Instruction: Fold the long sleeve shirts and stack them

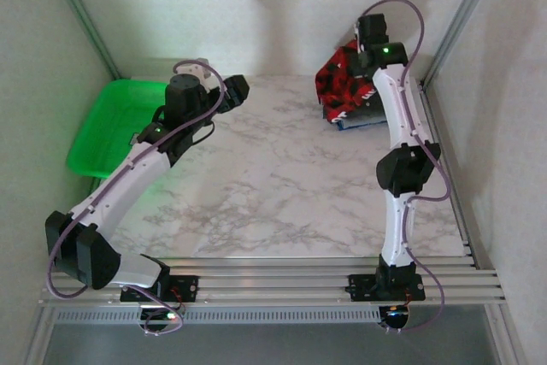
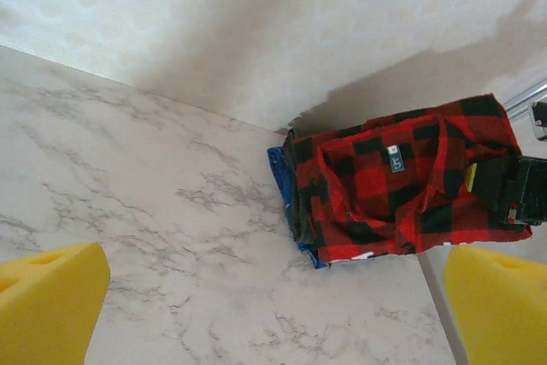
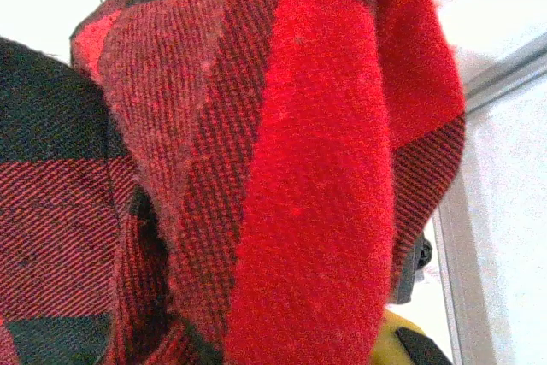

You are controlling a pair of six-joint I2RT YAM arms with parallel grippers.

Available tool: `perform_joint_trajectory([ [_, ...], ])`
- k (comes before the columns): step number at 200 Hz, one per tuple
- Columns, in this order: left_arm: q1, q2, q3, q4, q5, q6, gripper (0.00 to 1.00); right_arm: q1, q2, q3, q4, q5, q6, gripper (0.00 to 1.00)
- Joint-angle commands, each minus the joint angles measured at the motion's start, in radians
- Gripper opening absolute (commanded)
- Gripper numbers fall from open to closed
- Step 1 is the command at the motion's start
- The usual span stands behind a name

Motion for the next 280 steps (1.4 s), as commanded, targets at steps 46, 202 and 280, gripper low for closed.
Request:
perform_joint_trajectory([
  [46,0.01,-0.068,0.033,-0.114,-0.057,0.034,1.0,-0.144,0.118,0.004,0.074,-0.095,0.117,0.0],
  [202,0.084,-0.302,-0.049,-0.192,-0.271,-0.018,0.99,-0.346,0.424,0.152,0.195,-0.28,0.316,0.68],
  [280,0.149,-0.413,-0.109,-0.203,-0.376,0.028,1.0,-0.469,0.124,-0.134,0.164,-0.393,0.391,0.99],
])
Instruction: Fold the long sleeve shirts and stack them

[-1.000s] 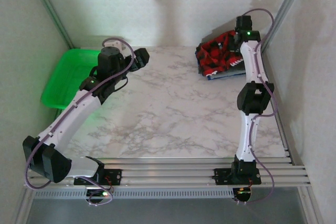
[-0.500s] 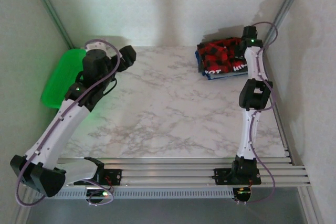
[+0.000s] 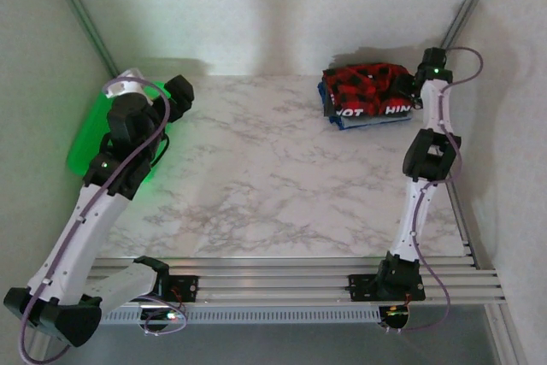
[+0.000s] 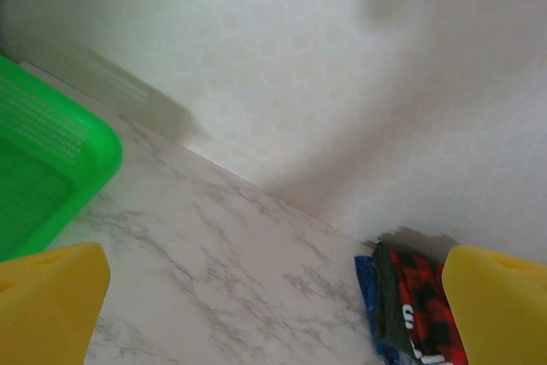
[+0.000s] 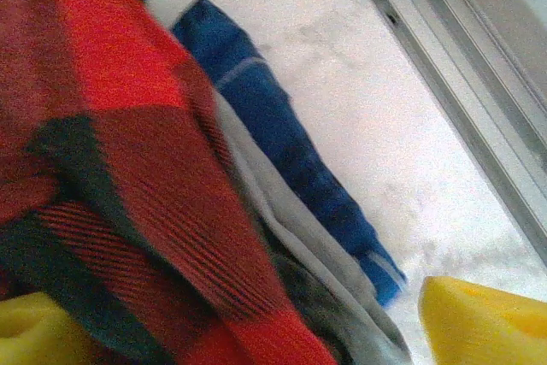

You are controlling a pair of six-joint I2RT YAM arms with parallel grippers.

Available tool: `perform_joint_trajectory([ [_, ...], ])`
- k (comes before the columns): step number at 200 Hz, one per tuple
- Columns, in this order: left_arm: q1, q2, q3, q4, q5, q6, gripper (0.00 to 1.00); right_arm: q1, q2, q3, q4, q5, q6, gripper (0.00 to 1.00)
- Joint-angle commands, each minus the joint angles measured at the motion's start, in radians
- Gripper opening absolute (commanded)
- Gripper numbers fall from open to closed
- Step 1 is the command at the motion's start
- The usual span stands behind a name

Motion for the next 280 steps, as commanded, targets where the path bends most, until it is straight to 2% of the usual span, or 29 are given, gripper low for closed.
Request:
perform_joint_trajectory([
  [1,0.038,-0.053,-0.034,-0.01,-0.069,0.023,1.0,-0.056,-0.183,-0.125,0.018,-0.026,0.027,0.99],
  [35,0.116,-0.115,-0.144,0.032,-0.046,0.024,1.0,-0.063,-0.388,-0.398,0.102,-0.036,-0.014,0.99],
  [55,0.157,-0.141,-0.231,0.049,-0.068,0.02,1.0,-0.06,-0.506,-0.562,0.175,-0.041,-0.026,0.99],
  [77,0.205,-0.181,-0.364,0.141,-0.046,0.04,1.0,-0.041,-0.635,-0.696,0.21,-0.061,-0.041,0.99],
  [94,0.233,-0.211,-0.496,0.237,-0.066,0.057,1.0,0.013,-0.79,-0.883,0.285,-0.025,-0.087,0.99],
  [108,0.247,-0.248,-0.633,0.358,-0.048,0.109,1.0,0.066,-0.963,-1.078,0.385,-0.009,-0.126,0.99],
  [132,0.249,-0.352,-0.888,0.602,-0.074,0.227,1.0,0.164,-1.434,-1.588,0.727,-0.002,-0.175,0.99],
  [143,0.25,-0.4,-1.006,0.748,-0.07,0.287,1.0,0.198,-1.643,-1.782,0.811,0.02,-0.147,0.99],
  [155,0.252,-0.429,-1.116,0.878,-0.051,0.339,0.99,0.209,-1.837,-1.938,0.803,0.027,-0.087,0.99],
  [168,0.244,-0.42,-1.181,0.97,-0.058,0.368,1.0,0.218,-2.006,-2.032,0.709,0.058,-0.034,0.99],
  [179,0.245,-0.365,-1.183,1.046,0.0,0.38,0.99,0.241,-2.123,-2.096,0.628,0.114,-0.037,0.99],
  [190,0.246,-0.256,-1.165,1.097,0.066,0.419,1.0,0.263,-2.214,-2.16,0.622,0.164,-0.033,0.99],
  [204,0.244,-0.116,-1.114,1.111,0.119,0.444,1.0,0.288,-2.235,-2.228,0.709,0.176,-0.004,0.99],
  [218,0.24,-0.031,-1.1,1.181,0.172,0.472,1.0,0.332,-2.148,-2.243,0.781,0.219,0.002,0.99],
  [249,0.256,0.036,-1.1,1.293,0.202,0.474,1.0,0.481,-1.933,-2.274,1.077,0.347,-0.14,0.99],
  [265,0.267,0.057,-1.101,1.304,0.214,0.465,0.99,0.519,-1.817,-2.273,1.158,0.399,-0.203,0.99],
  [280,0.273,0.065,-1.121,1.342,0.21,0.476,1.0,0.524,-1.797,-2.297,1.236,0.406,-0.217,0.99],
])
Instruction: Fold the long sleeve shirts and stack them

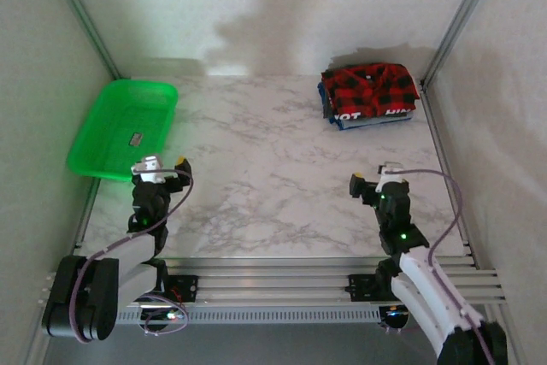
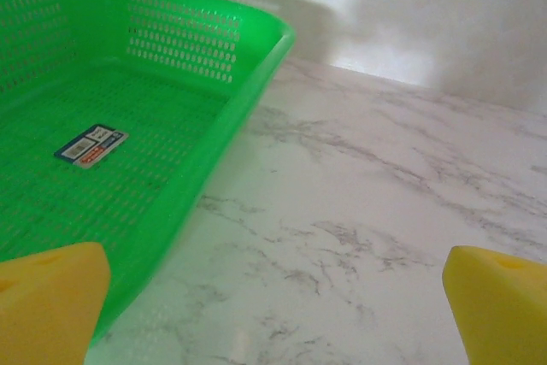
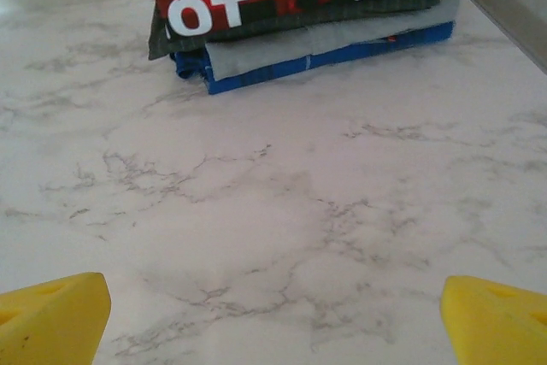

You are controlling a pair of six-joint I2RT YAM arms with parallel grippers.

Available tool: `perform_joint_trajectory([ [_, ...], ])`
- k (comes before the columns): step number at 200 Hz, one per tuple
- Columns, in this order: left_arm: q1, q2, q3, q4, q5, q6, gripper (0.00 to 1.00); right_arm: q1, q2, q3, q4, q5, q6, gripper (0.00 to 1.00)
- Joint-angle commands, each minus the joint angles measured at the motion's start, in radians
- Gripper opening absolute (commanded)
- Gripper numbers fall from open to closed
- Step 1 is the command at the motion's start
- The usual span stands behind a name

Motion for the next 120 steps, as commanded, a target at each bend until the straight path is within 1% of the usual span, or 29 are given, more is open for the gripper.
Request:
perform_joint_trajectory([
  [1,0.016,0.015,-0.003,0.127,0.037,0.03,1.0,0.018,0.04,-0.031,0.242,0.103,-0.085,0.99],
  [26,0.047,0.052,-0.011,0.213,0.034,0.047,1.0,0.017,0.031,-0.053,0.275,0.12,-0.123,0.99],
  [44,0.09,0.117,-0.002,0.277,0.089,0.023,1.0,0.016,0.036,-0.069,0.291,0.116,-0.122,0.99],
  [74,0.107,0.212,0.009,0.359,0.124,0.038,1.0,0.015,0.058,-0.08,0.334,0.115,-0.114,0.99],
  [91,0.115,0.267,0.022,0.391,0.159,0.05,0.99,0.012,0.116,-0.082,0.395,0.112,-0.134,0.99],
  [100,0.115,0.306,0.03,0.419,0.176,0.052,1.0,0.004,0.161,-0.079,0.442,0.089,-0.139,0.99],
  [120,0.118,0.411,0.044,0.481,0.195,0.059,1.0,-0.008,0.321,-0.061,0.567,0.062,-0.16,0.99],
])
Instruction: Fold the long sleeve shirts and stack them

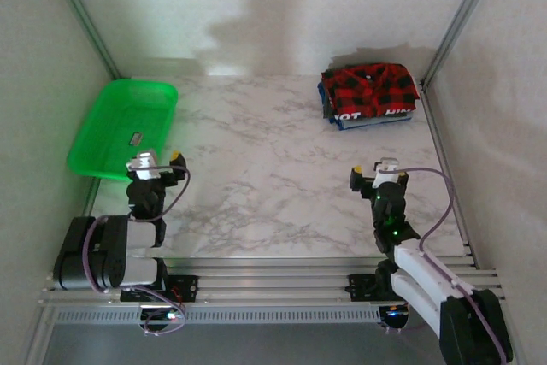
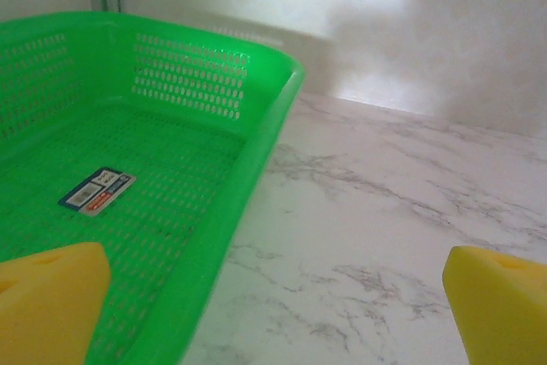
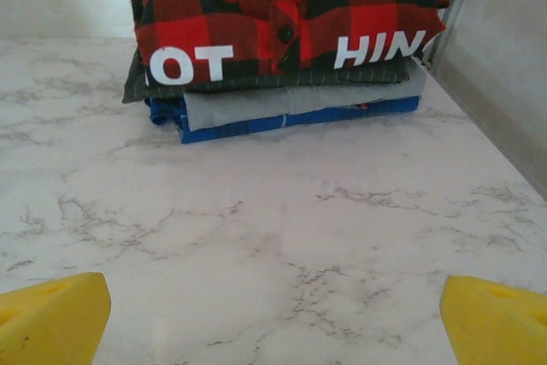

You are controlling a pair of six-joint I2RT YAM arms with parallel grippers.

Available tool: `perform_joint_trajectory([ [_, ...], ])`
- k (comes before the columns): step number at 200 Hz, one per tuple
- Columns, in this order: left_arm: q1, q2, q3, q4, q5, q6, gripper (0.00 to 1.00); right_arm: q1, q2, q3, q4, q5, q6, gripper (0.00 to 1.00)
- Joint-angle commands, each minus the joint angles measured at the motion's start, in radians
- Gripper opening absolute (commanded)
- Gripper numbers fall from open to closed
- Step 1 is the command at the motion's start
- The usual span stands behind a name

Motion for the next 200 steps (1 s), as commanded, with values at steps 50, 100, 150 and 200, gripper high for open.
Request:
perform_joint_trajectory([
  [50,0.035,0.144,0.077,0.053,0.114,-0.007,0.99,-0.04,0.457,0.09,0.441,-0.048,-0.108,0.99],
  [100,0.025,0.147,0.087,0.034,0.085,-0.002,0.99,-0.131,0.57,0.093,0.519,-0.07,-0.005,0.99],
  [150,0.01,0.144,0.095,0.017,0.053,0.004,0.99,-0.214,0.592,0.158,0.402,-0.125,0.08,0.99],
  [200,-0.005,0.145,0.104,0.0,-0.015,-0.002,0.99,-0.183,0.673,0.236,0.335,-0.096,0.049,0.99],
])
